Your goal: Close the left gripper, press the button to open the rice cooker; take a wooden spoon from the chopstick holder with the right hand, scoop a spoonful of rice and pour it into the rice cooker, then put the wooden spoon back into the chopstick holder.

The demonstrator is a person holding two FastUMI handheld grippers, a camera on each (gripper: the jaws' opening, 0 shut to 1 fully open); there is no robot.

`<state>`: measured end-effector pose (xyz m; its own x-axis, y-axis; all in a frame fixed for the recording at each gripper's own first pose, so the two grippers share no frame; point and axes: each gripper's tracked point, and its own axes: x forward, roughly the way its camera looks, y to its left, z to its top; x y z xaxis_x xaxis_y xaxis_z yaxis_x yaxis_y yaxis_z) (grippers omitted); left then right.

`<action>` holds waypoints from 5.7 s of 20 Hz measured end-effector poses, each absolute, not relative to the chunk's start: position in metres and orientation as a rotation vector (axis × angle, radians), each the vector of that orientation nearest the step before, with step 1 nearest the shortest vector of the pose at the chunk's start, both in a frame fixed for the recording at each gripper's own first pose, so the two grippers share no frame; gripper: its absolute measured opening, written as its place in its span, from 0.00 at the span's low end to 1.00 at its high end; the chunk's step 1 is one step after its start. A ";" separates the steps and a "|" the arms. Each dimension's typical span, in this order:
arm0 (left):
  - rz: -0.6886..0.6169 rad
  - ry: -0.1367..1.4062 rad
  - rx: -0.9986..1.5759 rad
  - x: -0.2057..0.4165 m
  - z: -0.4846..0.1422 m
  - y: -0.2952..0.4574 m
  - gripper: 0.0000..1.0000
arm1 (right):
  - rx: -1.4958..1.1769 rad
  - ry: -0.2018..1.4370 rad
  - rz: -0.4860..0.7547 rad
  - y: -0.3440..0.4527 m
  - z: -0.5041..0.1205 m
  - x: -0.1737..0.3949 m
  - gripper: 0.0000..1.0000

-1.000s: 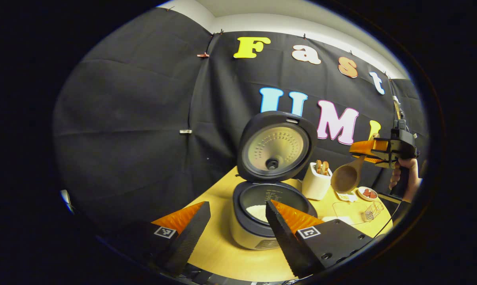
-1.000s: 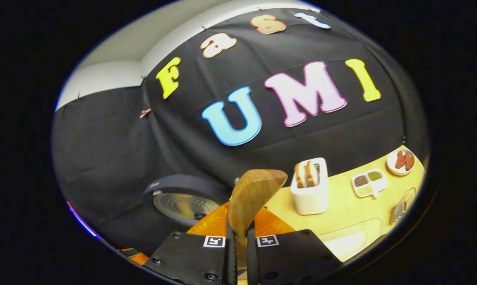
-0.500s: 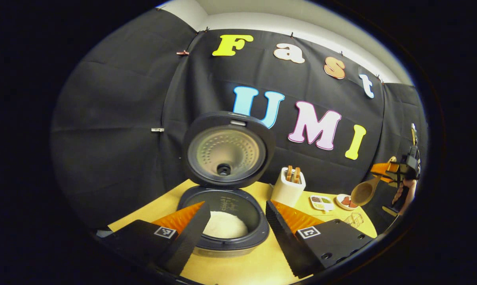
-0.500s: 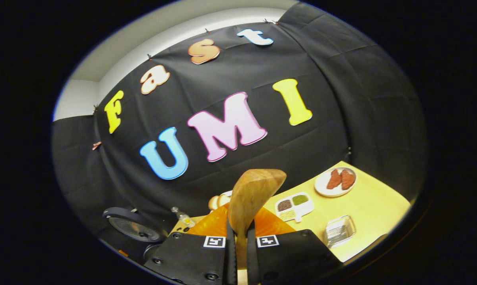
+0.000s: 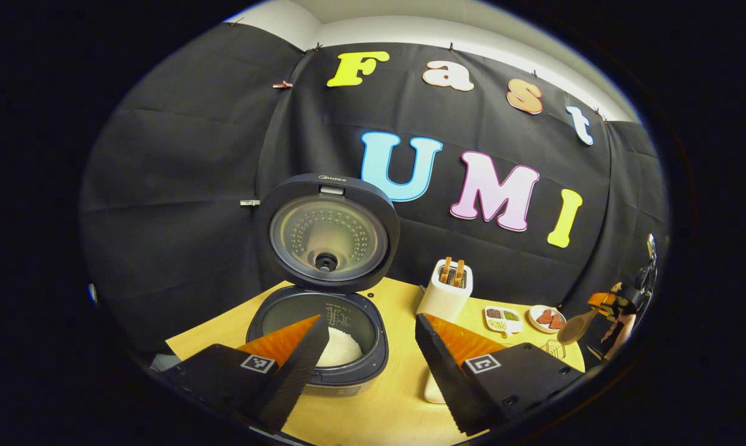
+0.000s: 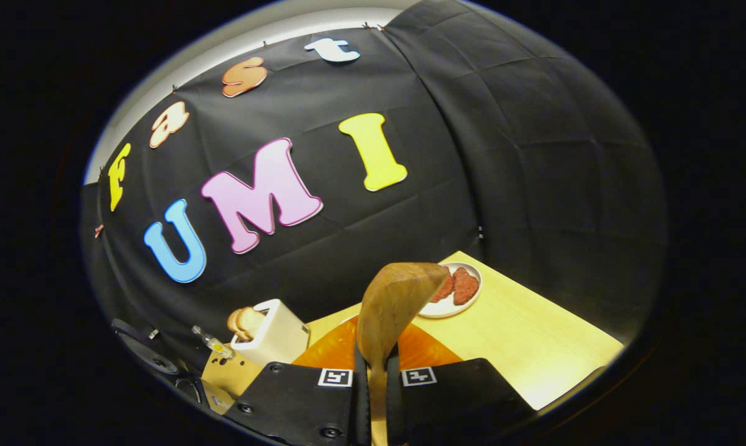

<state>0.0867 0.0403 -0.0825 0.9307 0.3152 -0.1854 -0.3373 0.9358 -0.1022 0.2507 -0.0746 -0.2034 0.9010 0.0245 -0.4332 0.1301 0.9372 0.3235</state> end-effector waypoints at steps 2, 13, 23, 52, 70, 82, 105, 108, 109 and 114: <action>0.353 0.171 -0.132 0.088 -0.082 0.033 0.95 | 0.348 0.470 -0.080 -0.088 -0.222 0.254 0.14; 0.494 0.067 -0.073 0.091 -0.036 0.066 0.95 | 0.278 0.621 -0.102 -0.089 -0.326 0.253 0.14; 0.464 -0.144 0.110 0.131 0.051 0.118 0.95 | 0.253 0.632 -0.100 -0.099 -0.302 0.220 0.75; 0.387 0.092 0.077 0.181 0.016 0.156 0.98 | 0.093 0.608 0.059 -0.026 -0.221 0.078 0.99; 0.386 0.387 0.012 0.110 -0.169 0.130 0.98 | 0.049 0.689 0.170 -0.010 -0.247 0.065 0.99; 0.379 0.375 0.024 0.111 -0.179 0.128 0.99 | 0.026 0.665 0.254 -0.009 -0.243 0.076 0.99; -0.052 0.036 -0.022 0.024 -0.043 -0.038 0.95 | -0.021 0.261 0.130 -0.007 -0.073 -0.016 0.98; -0.044 0.007 -0.005 0.019 -0.034 -0.023 0.95 | -0.006 0.237 0.110 -0.004 -0.063 -0.021 0.98; -0.041 0.001 0.008 0.017 -0.032 -0.020 0.95 | -0.005 0.231 0.106 -0.003 -0.061 -0.021 0.98; -0.049 -0.001 0.028 0.014 -0.034 -0.019 0.95 | 0.033 0.239 0.101 0.005 -0.061 -0.026 0.98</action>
<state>0.0136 -0.0191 -0.0343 0.9988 -0.0490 0.0008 0.0490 0.9984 0.0276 -0.0263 0.0052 -0.0608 0.9665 0.1041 -0.2348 -0.0962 0.9944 0.0449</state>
